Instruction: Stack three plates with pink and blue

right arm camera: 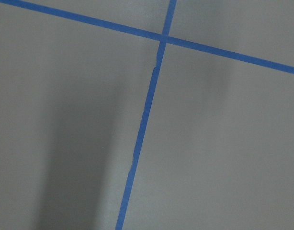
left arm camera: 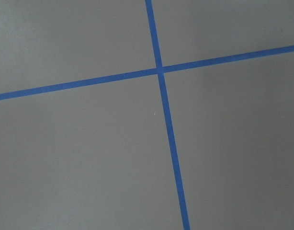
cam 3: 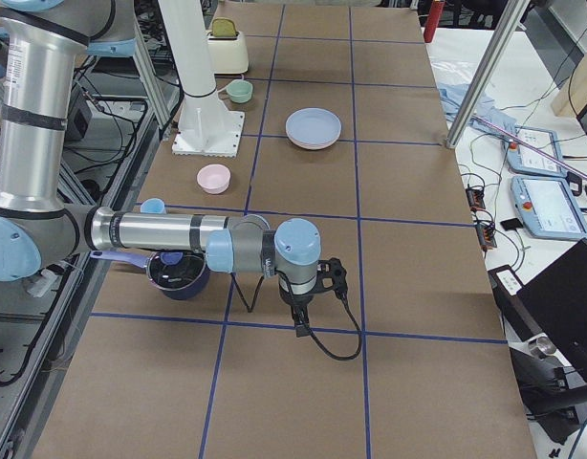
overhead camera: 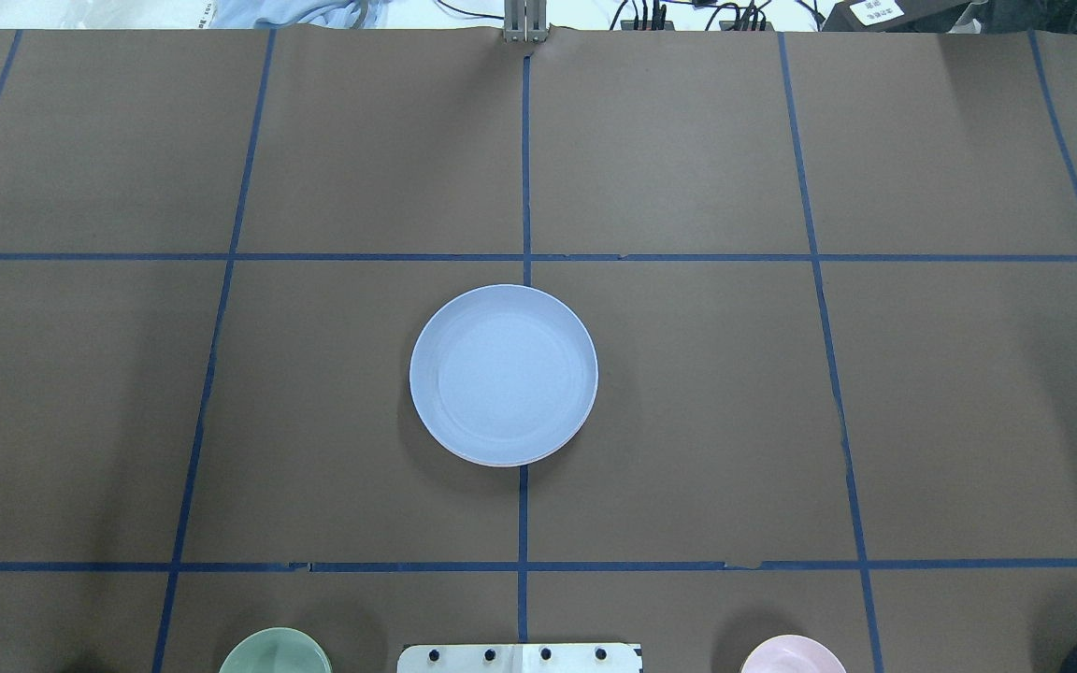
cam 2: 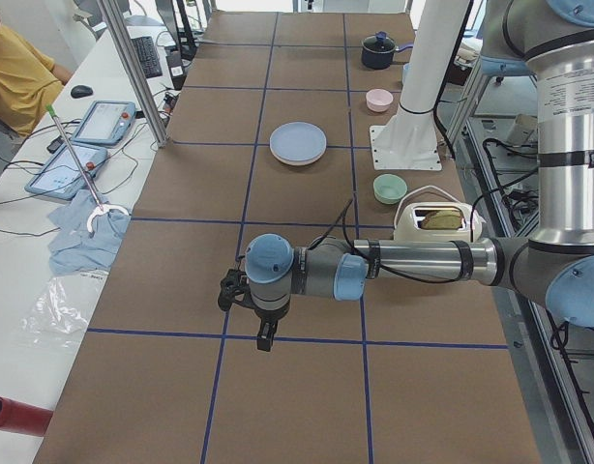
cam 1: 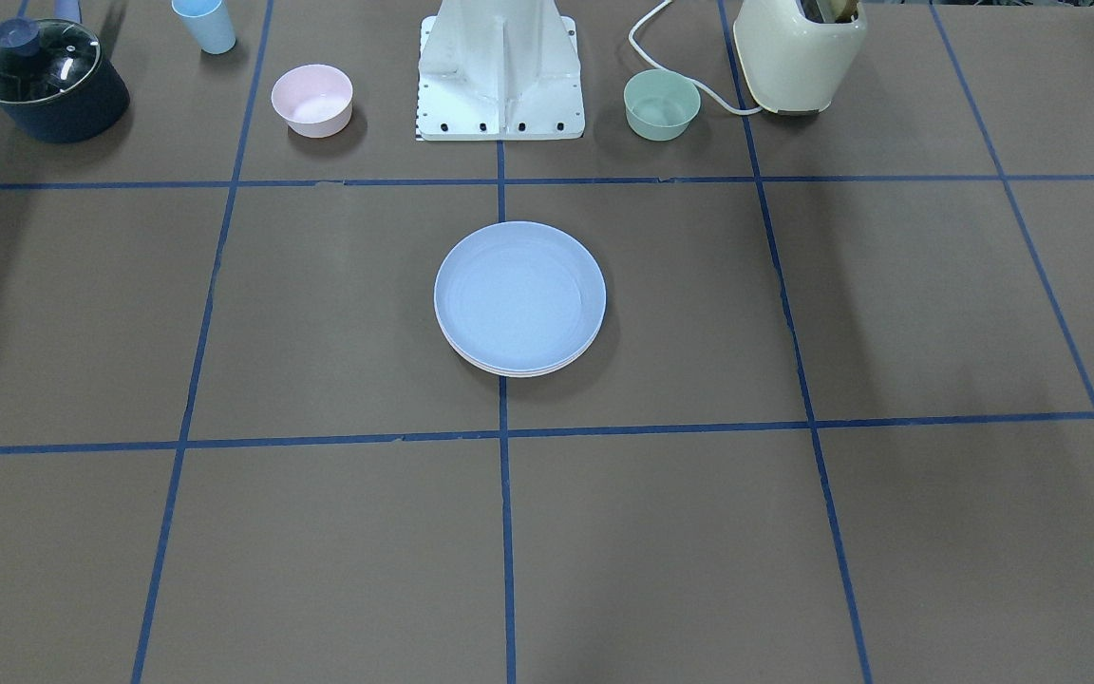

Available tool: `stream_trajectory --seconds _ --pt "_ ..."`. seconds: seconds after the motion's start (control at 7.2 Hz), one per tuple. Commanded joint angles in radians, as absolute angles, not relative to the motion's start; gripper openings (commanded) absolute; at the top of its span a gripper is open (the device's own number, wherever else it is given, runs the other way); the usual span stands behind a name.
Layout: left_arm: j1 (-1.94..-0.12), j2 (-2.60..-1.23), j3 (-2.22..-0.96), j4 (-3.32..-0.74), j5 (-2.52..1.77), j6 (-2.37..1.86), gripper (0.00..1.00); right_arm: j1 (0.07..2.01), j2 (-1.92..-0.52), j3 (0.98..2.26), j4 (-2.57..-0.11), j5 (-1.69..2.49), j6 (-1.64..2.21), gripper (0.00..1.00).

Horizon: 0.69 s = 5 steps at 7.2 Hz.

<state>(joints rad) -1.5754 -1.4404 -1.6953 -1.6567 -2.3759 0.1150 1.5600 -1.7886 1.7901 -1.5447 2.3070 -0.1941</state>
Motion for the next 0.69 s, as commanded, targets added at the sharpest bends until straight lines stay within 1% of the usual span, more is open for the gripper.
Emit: stream_trajectory --seconds 0.0,0.56 --pt "-1.575 -1.440 -1.695 -1.657 -2.376 0.115 1.00 1.560 -1.789 1.790 -1.545 2.306 -0.193 1.00" --pt "-1.574 -1.440 -1.689 -1.660 -2.376 0.117 1.00 1.560 -1.787 1.795 -1.545 2.309 -0.192 1.00"
